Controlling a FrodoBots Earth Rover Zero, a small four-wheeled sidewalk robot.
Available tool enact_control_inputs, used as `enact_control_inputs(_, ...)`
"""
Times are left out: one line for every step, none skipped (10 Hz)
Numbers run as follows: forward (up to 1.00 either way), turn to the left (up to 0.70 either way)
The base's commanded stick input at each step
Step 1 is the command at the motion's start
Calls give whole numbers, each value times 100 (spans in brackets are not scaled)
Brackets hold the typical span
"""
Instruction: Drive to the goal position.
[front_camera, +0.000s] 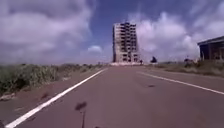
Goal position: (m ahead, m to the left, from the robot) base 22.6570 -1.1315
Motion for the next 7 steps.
enact_control_inputs(85,0)
enact_control_inputs(85,0)
enact_control_inputs(85,0)
enact_control_inputs(85,0)
enact_control_inputs(85,0)
enact_control_inputs(85,0)
enact_control_inputs(85,0)
